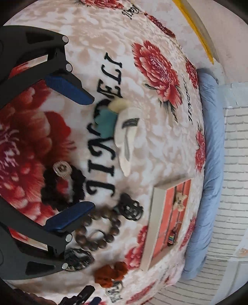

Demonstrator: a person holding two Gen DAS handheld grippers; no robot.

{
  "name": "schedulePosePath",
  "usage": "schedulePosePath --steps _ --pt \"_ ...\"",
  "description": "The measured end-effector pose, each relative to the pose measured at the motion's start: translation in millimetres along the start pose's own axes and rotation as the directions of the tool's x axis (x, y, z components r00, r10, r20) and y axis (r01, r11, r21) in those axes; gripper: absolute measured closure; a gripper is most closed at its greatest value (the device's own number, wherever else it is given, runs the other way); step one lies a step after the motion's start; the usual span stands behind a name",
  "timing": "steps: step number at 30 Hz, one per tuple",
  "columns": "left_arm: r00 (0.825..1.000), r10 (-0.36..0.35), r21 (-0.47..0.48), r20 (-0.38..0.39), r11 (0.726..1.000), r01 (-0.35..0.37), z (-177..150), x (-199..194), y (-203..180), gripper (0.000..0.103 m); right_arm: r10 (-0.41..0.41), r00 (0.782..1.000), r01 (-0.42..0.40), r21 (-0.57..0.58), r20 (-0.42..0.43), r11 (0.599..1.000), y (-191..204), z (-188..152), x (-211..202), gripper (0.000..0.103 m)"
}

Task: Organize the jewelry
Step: 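Move both tools back over the remaining jewelry, then grasp black charm scrunchie with left tool while right tool grasps braided bracelet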

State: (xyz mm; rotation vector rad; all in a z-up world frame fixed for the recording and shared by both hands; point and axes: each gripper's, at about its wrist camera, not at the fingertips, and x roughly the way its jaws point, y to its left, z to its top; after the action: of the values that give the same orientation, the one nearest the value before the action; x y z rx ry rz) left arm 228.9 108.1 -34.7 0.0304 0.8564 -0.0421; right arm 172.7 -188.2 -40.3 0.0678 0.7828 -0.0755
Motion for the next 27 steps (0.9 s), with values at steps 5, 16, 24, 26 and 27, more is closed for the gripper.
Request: schedulePosePath --steps 5,16,24,26,27 --pt "0.999 0.033 0.058 -0.001 0.998 -0.033 -11.5 1.7 -3.4 0.005 0.006 1.000 -0.006 -0.003 -0.003 1.000 14.0 -7.5 1.2 0.010" --pt "0.999 -0.017 0.044 -0.033 0.999 0.018 -19.9 13.1 6.0 0.005 0.004 1.000 -0.005 -0.043 -0.028 0.999 34.0 -12.2 8.5 0.029" --pt "0.999 -0.044 0.058 -0.025 0.997 0.045 -22.5 12.8 3.7 0.008 0.023 0.999 -0.024 -0.037 -0.028 0.999 42.5 -11.4 6.1 0.035" --pt "0.998 -0.050 0.064 -0.030 0.997 0.052 -23.0 13.6 3.4 0.010 0.017 0.999 -0.019 -0.051 -0.036 0.999 46.3 -11.7 8.1 0.042" --pt "0.998 -0.054 0.066 -0.033 0.996 0.056 -23.3 14.2 3.1 0.011 0.010 0.999 -0.013 -0.056 -0.044 0.998 47.9 -12.6 10.0 0.044"
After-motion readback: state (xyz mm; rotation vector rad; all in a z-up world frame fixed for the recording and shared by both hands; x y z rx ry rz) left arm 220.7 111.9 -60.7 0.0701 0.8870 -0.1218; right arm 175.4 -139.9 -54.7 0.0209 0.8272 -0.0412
